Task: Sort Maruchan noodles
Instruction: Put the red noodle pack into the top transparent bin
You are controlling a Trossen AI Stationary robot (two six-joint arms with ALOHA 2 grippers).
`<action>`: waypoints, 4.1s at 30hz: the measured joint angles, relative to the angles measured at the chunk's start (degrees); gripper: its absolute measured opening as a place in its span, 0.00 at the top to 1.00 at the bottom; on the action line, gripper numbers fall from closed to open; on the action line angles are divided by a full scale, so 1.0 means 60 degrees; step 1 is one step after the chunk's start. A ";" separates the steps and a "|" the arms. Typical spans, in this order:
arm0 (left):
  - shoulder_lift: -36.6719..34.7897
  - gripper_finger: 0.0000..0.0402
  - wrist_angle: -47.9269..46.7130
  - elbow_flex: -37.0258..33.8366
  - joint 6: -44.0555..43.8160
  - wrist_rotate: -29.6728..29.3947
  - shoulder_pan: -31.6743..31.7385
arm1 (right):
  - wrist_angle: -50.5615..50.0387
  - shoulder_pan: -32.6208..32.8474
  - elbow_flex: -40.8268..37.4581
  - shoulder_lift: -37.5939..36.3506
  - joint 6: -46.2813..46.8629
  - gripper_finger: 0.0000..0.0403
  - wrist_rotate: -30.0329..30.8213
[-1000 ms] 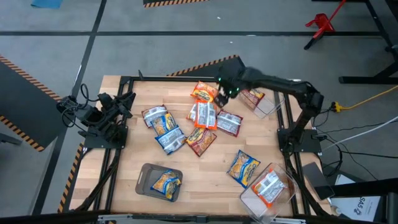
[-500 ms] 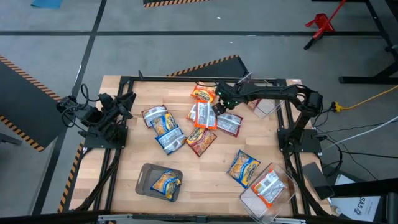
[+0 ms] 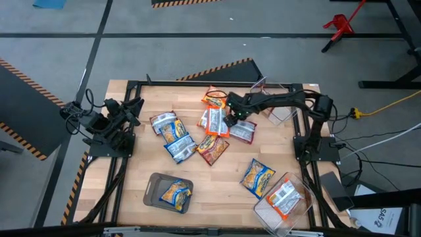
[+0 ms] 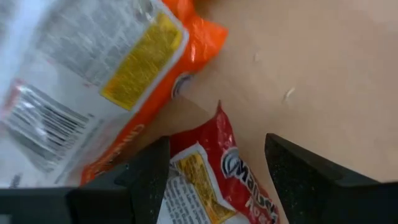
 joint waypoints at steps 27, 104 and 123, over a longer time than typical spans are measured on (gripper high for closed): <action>-0.0003 0.65 -0.0041 0.0004 0.0004 -0.0033 -0.0003 | -0.0987 -0.0011 0.0327 0.0035 -0.0621 0.95 -0.0275; -0.0004 0.65 -0.0245 0.0011 0.0251 0.0213 -0.0001 | -0.3705 0.0388 0.2499 -0.1100 0.1639 0.97 -0.0211; -0.0004 0.65 -0.0312 0.0011 0.0251 -0.0121 -0.0003 | -0.6125 -0.2823 0.1940 -0.3895 -0.0750 0.98 0.2114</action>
